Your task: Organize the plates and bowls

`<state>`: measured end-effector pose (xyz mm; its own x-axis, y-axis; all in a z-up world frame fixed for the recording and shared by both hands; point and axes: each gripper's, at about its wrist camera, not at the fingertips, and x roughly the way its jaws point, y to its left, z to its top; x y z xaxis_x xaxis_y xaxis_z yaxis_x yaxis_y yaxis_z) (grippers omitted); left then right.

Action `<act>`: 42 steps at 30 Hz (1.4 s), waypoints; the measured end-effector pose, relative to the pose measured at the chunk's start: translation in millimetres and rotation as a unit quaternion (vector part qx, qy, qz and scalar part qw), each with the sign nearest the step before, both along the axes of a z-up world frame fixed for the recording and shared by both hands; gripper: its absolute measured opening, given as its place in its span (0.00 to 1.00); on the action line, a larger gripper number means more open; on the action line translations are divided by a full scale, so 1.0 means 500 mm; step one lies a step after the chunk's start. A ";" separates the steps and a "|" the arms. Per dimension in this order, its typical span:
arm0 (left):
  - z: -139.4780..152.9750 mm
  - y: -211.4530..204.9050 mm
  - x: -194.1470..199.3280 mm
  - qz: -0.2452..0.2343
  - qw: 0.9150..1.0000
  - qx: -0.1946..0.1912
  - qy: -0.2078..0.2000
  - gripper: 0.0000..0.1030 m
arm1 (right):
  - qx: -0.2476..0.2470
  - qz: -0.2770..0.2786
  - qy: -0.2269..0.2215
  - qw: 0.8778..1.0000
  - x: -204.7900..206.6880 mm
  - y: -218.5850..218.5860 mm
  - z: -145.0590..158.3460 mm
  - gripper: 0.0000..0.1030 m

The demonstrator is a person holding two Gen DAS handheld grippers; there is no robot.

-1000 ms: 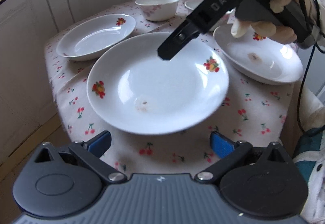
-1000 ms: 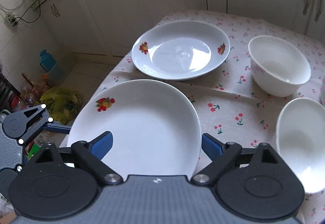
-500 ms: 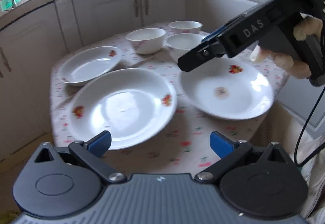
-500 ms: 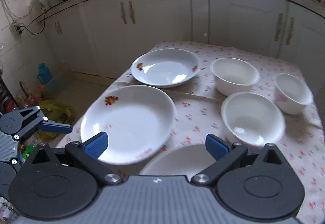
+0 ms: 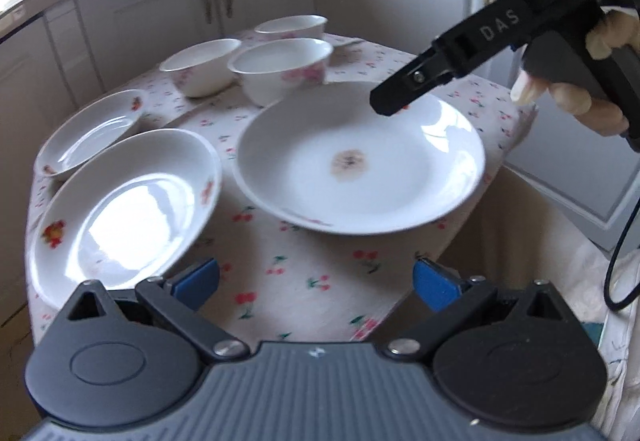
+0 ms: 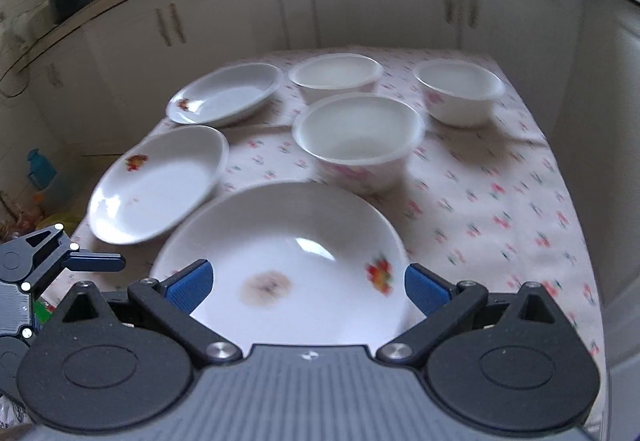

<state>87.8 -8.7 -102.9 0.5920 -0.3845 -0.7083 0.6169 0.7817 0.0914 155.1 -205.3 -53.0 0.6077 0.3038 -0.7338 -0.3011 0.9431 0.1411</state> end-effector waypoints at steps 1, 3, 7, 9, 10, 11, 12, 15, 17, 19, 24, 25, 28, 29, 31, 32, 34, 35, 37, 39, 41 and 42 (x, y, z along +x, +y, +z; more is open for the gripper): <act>-0.004 -0.009 0.002 -0.005 1.000 0.001 0.000 0.99 | 0.000 -0.004 0.004 1.000 -0.003 -0.010 -0.006 1.00; -0.011 -0.022 0.006 -0.011 1.000 0.004 0.001 0.99 | 0.004 -0.009 0.012 1.000 -0.004 -0.027 -0.017 1.00; -0.018 -0.043 0.012 -0.024 1.000 -0.002 0.002 0.99 | 0.010 -0.009 0.026 1.000 0.001 -0.039 -0.037 1.00; -0.022 -0.050 0.017 -0.028 1.000 -0.003 0.004 0.99 | 0.012 -0.007 0.029 0.999 0.002 -0.043 -0.044 1.00; -0.024 -0.051 0.018 -0.030 1.000 -0.003 0.005 0.99 | 0.013 -0.005 0.030 0.999 0.003 -0.044 -0.047 1.00; -0.026 -0.053 0.020 -0.030 1.000 -0.003 0.005 0.99 | 0.014 -0.003 0.031 0.999 0.004 -0.043 -0.048 1.00; -0.028 -0.055 0.022 -0.030 1.000 -0.003 0.005 0.99 | 0.015 -0.002 0.032 0.999 0.006 -0.043 -0.050 1.00; -0.033 -0.058 0.029 -0.031 0.999 -0.007 0.008 0.99 | 0.019 0.004 0.034 0.999 0.011 -0.042 -0.054 1.00; -0.035 -0.060 0.030 -0.034 0.999 -0.008 0.005 0.99 | 0.020 0.007 0.036 0.999 0.015 -0.040 -0.056 1.00; -0.037 -0.062 0.030 -0.039 0.999 -0.009 0.000 1.00 | 0.024 0.010 0.039 0.999 0.019 -0.039 -0.059 1.00; -0.043 -0.068 0.028 -0.051 0.999 0.010 -0.011 1.00 | 0.032 0.018 0.043 0.998 0.030 -0.036 -0.064 0.98; -0.044 -0.071 0.027 -0.053 0.998 0.017 -0.012 1.00 | 0.032 0.019 0.044 0.998 0.033 -0.035 -0.065 0.96; -0.044 -0.074 0.025 -0.055 0.998 0.023 -0.014 1.00 | 0.036 0.022 0.049 0.998 0.042 -0.034 -0.068 0.92; -0.043 -0.071 0.026 -0.054 0.998 0.018 -0.013 0.99 | 0.037 0.022 0.051 0.998 0.044 -0.034 -0.069 0.92; -0.040 -0.065 0.028 -0.053 0.999 0.005 -0.008 0.99 | 0.040 0.023 0.053 0.998 0.048 -0.034 -0.071 0.91; -0.038 -0.061 0.029 -0.054 0.999 -0.002 -0.005 0.99 | 0.040 0.023 0.054 0.998 0.050 -0.034 -0.071 0.91; -0.033 -0.054 0.030 -0.054 0.998 -0.016 -0.007 0.99 | 0.040 0.024 0.054 0.997 0.052 -0.034 -0.072 0.90; -0.031 -0.052 0.031 -0.055 0.998 -0.020 -0.007 0.99 | 0.040 0.026 0.054 0.997 0.055 -0.034 -0.072 0.89; -0.029 -0.050 0.035 -0.056 0.998 -0.027 -0.005 0.99 | 0.039 0.027 0.053 0.997 0.059 -0.033 -0.072 0.87; -0.027 -0.049 0.038 -0.057 0.998 -0.031 -0.006 0.99 | 0.040 0.028 0.053 0.997 0.063 -0.033 -0.072 0.87; -0.027 -0.047 0.039 -0.058 0.998 -0.037 -0.004 0.99 | 0.041 0.030 0.054 0.997 0.064 -0.032 -0.072 0.85; -0.027 -0.046 0.039 -0.059 0.998 -0.037 -0.005 0.99 | 0.041 0.032 0.054 0.997 0.066 -0.031 -0.071 0.84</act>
<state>107.3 -31.9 -116.6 0.5463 -0.5027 -0.6700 0.7049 0.7080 0.0435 187.9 -220.7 -88.7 0.5044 0.4002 -0.7651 -0.3386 0.9068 0.2511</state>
